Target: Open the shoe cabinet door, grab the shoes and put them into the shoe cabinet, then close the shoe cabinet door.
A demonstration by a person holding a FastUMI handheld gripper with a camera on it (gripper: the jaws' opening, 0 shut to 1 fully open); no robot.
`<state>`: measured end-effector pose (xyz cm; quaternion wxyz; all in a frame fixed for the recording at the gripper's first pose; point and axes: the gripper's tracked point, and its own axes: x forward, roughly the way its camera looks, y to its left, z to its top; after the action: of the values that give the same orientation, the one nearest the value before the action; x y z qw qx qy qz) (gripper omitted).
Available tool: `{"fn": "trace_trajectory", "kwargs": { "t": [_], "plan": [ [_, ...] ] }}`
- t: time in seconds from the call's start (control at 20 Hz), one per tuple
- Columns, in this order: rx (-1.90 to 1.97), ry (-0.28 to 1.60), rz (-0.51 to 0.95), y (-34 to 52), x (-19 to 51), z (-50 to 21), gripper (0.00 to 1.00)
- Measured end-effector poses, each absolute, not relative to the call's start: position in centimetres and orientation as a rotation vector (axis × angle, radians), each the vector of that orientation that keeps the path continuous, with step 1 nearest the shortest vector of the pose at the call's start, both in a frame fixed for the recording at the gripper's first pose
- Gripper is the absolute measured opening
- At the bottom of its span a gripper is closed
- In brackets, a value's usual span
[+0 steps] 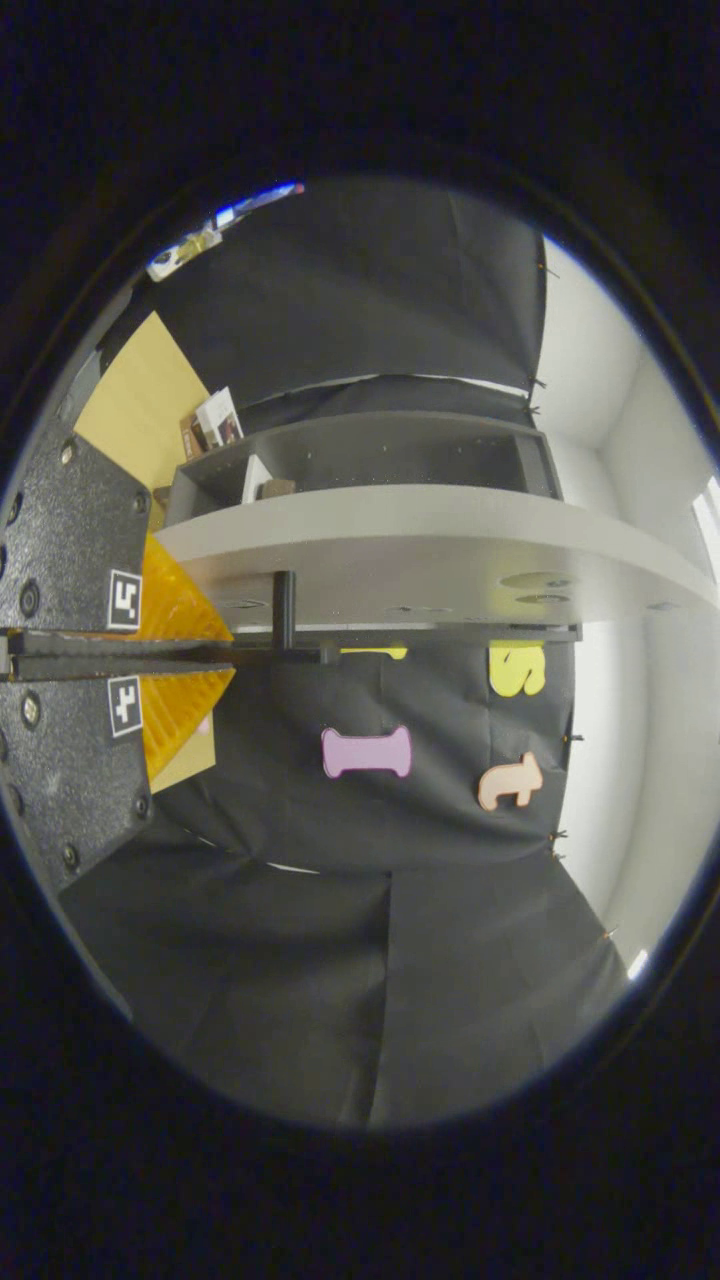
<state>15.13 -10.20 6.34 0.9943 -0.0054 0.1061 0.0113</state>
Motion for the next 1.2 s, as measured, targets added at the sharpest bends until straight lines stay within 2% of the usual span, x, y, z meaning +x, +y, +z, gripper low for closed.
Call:
{"fn": "trace_trajectory", "kwargs": {
  "t": [0.15,0.25,0.4,0.65,1.0,1.2],
  "plan": [
    [-0.036,0.228,0.055,-10.7,14.8,6.1,0.04],
    [-0.075,0.232,-0.019,-11.7,14.1,5.7,0.09],
    [-0.106,0.185,-0.054,-11.5,12.7,6.2,0.16],
    [-0.181,0.024,-0.177,-12.5,12.6,7.5,1.00],
    [-0.119,0.072,-0.012,-6.2,11.9,2.9,1.00],
    [-0.085,0.090,0.074,-1.0,13.8,-0.7,1.00]
  ]
}}
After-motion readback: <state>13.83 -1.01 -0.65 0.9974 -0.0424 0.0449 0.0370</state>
